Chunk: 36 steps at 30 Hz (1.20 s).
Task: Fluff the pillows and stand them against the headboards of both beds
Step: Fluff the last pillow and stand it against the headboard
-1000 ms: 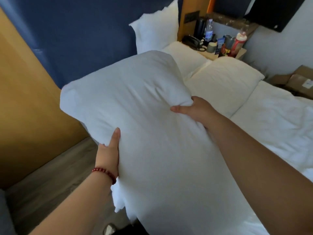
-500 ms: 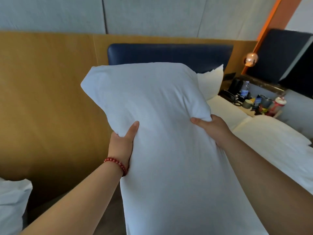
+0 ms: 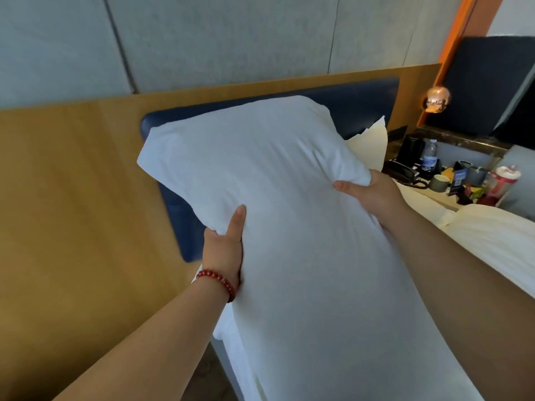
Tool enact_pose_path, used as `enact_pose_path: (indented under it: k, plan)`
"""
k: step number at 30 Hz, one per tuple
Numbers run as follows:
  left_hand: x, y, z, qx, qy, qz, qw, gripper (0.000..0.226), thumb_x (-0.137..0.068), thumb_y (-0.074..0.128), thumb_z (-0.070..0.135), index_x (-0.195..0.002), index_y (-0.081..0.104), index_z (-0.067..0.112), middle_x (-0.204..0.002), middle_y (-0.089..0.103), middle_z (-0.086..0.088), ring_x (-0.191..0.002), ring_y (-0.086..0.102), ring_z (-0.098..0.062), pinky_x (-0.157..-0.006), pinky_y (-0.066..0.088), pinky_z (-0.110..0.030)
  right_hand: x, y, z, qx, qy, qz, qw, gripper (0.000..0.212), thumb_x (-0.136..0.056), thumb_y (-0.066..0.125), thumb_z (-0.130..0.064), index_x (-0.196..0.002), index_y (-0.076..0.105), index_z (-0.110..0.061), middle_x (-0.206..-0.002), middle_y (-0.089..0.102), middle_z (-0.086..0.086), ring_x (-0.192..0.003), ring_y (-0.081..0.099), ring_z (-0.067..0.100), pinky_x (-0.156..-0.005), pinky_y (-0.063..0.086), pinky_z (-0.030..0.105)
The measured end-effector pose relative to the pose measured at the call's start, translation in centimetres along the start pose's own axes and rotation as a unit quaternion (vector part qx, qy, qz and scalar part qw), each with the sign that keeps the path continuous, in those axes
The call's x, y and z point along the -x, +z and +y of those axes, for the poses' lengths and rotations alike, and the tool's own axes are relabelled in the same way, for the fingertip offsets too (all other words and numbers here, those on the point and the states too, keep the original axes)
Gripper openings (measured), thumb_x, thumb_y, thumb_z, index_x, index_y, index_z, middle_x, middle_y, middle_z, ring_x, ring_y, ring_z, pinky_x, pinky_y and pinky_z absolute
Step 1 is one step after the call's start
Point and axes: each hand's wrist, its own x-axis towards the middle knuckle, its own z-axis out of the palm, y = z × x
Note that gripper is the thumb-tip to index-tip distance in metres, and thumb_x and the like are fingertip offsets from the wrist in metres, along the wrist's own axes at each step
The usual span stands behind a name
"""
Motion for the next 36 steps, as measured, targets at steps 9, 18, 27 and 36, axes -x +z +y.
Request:
enact_pose_path:
  k: [9, 18, 27, 36]
  plan:
    - [-12.1, 9.9, -7.2, -0.056, -0.022, 0.026, 0.998, 0.084, -0.061, 0.065, 0.074, -0.127, 0.050, 0.024, -0.112, 0.064, 0.013, -0.105, 0.061, -0.010, -0.096, 0.047, -0.034, -16.2, 2.8, 9.9, 0.006, 0.006, -0.035, 0.999, 0.069, -0.057, 0.086, -0.059, -0.117, 0.061, -0.035, -0.110, 0.065, -0.018, -0.098, 0.062, 0.007, -0.087, 0.051, 0.030]
    - [-16.8, 9.0, -14.1, -0.160, 0.003, -0.032, 0.987, 0.054, -0.080, 0.072, 0.052, -0.126, 0.049, 0.038, -0.120, 0.062, 0.017, -0.110, 0.058, -0.006, -0.091, 0.044, -0.024, -17.8, 9.4, 19.2, -0.010, 0.060, -0.064, 0.996, 0.059, -0.085, 0.071, -0.038, -0.138, 0.046, -0.039, -0.117, 0.058, -0.017, -0.104, 0.055, 0.006, -0.074, 0.042, 0.008]
    - [-11.1, 6.8, -8.4, -0.297, 0.115, 0.014, 0.948, 0.063, -0.070, 0.050, 0.071, -0.120, 0.049, 0.032, -0.115, 0.054, 0.015, -0.101, 0.056, 0.004, -0.072, 0.044, -0.007, -9.6, 11.6, 15.8, -0.427, 0.280, 0.028, 0.859, 0.048, -0.097, 0.054, -0.036, -0.141, 0.045, -0.019, -0.147, 0.044, 0.004, -0.137, 0.040, 0.016, -0.109, 0.032, 0.028]
    - [-16.4, 11.4, 0.3, -0.409, 0.359, -0.129, 0.829, 0.054, -0.090, 0.065, 0.033, -0.136, 0.047, 0.011, -0.134, 0.050, -0.004, -0.125, 0.045, -0.019, -0.106, 0.036, -0.027, -8.3, 10.5, 12.3, -0.579, 0.422, -0.064, 0.694, 0.085, -0.094, 0.039, -0.063, -0.145, 0.030, 0.005, -0.145, 0.041, 0.024, -0.132, 0.044, 0.038, -0.090, 0.045, 0.048]
